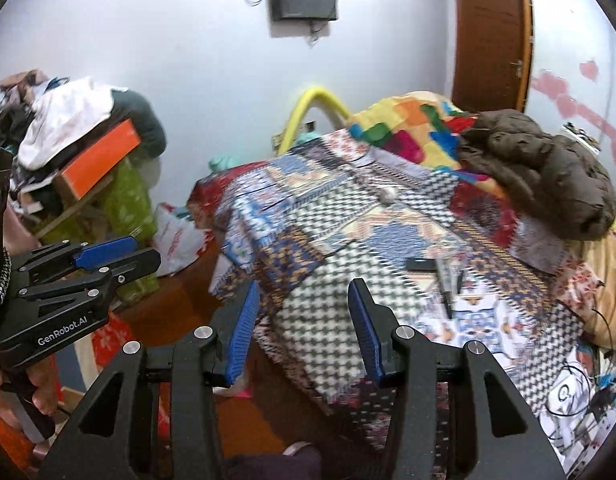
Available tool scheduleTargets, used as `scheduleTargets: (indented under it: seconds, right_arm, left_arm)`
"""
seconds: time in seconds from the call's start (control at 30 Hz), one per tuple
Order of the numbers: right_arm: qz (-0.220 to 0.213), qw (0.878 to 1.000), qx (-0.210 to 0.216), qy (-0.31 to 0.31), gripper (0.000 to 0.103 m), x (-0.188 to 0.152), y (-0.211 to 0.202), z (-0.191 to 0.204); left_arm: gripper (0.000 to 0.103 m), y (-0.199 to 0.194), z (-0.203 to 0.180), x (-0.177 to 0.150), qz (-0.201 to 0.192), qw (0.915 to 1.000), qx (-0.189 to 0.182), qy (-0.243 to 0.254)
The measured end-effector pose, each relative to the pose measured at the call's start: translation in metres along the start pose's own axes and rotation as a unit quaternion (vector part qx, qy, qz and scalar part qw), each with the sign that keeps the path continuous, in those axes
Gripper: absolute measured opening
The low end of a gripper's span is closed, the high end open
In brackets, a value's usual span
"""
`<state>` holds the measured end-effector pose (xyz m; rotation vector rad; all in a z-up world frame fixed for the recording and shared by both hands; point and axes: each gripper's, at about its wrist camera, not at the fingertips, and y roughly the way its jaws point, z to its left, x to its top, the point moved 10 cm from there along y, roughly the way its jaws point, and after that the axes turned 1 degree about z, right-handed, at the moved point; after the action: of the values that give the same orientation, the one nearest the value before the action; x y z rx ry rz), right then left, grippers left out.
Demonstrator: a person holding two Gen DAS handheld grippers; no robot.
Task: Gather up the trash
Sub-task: 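Move both tools back toward the bed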
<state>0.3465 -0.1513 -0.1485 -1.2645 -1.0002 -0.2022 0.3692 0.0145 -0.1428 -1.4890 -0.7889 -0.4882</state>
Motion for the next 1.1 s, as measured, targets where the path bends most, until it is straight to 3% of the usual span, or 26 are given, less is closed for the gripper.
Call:
scheduleTargets:
  seconds: [0.27, 0.63, 0.93, 1.1]
  right_arm:
    - [-0.006, 0.998, -0.044, 0.054, 0.043, -0.002, 0.007, -0.080]
    - [0.052, 0.981, -0.091, 0.165, 0.043, -0.047, 0.051, -0.205]
    - [0.086, 0.973, -0.088, 0.195, 0.043, -0.064, 0.101, -0.252]
    - [0.104, 0.974, -0.077, 0.187, 0.043, -0.059, 0.143, -0.262]
  left_arm:
    - [0.039, 0.040, -0.064, 0.029, 0.007, 0.9989, -0.037, 0.026]
    - [0.039, 0.140, -0.116, 0.038, 0.064, 0.9946, -0.069, 0.043]
    - [0.039, 0.220, -0.144, 0.034, 0.115, 0.9883, -0.089, 0.045]
    - [0.039, 0.252, -0.155, 0.035, 0.114, 0.9888, -0.082, 0.052]
